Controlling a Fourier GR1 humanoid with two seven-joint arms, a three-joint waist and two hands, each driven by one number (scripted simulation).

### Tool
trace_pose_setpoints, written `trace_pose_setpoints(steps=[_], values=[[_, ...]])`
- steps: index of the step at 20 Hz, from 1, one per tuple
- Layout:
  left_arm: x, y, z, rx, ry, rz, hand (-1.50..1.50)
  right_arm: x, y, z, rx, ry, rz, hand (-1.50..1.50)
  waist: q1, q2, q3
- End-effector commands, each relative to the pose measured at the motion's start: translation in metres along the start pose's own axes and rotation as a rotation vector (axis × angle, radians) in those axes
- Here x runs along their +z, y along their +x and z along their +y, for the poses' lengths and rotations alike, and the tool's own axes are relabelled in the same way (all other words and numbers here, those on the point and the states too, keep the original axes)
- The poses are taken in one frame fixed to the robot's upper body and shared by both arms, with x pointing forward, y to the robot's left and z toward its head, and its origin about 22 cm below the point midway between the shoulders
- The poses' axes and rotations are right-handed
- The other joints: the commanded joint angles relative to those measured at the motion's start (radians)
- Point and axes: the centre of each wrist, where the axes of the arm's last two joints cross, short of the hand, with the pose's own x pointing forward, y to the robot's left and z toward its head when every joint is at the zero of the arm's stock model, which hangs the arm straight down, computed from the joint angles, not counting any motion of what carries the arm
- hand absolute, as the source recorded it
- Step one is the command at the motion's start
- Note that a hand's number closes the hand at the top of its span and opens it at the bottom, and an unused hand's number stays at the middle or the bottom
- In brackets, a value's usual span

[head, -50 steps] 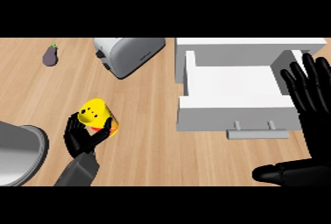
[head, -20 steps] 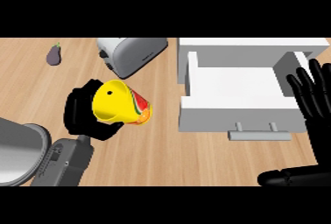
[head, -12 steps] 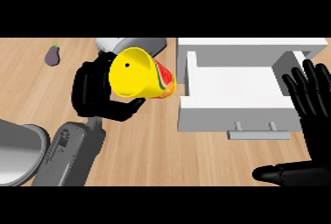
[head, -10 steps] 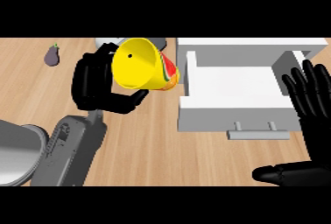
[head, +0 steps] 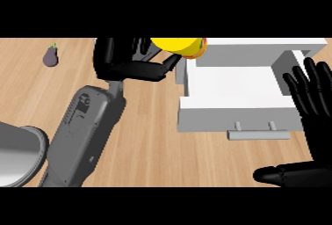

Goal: Pick up the cup, place it into the drawer and close the drawer

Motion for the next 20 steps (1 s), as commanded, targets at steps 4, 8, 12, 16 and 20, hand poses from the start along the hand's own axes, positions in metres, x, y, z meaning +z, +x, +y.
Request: trace_pose_setpoints(steps=[4,8,12,16,20], values=[[-0.041,0.001,-0.031,-0.038,-0.051,0.067,1.5,0.003,-0.014,-0.007,-0.007,0.004,-0.004,-1.5,-0.005,0.003,0.0],[-0.044,-0.011,-0.049,-0.068,-0.045,0.091,1.5,0.015,-0.012,0.0,0.006,-0.01,0.001,-1.5,-0.01,0.002,0.0],[-0.049,-0.022,-0.056,-0.089,-0.013,0.114,1.5,-0.002,0.0,-0.009,0.004,-0.008,0.003,-1.5,-0.01,0.002,0.0],[-0.052,-0.034,-0.06,-0.108,-0.028,0.127,1.5,0.002,-0.02,-0.006,-0.005,0.001,-0.003,-1.5,-0.013,0.005,0.0],[-0.055,-0.047,-0.064,-0.136,0.002,0.154,1.5,0.002,-0.011,-0.022,-0.001,0.016,-0.004,-1.5,-0.03,0.008,0.001]])
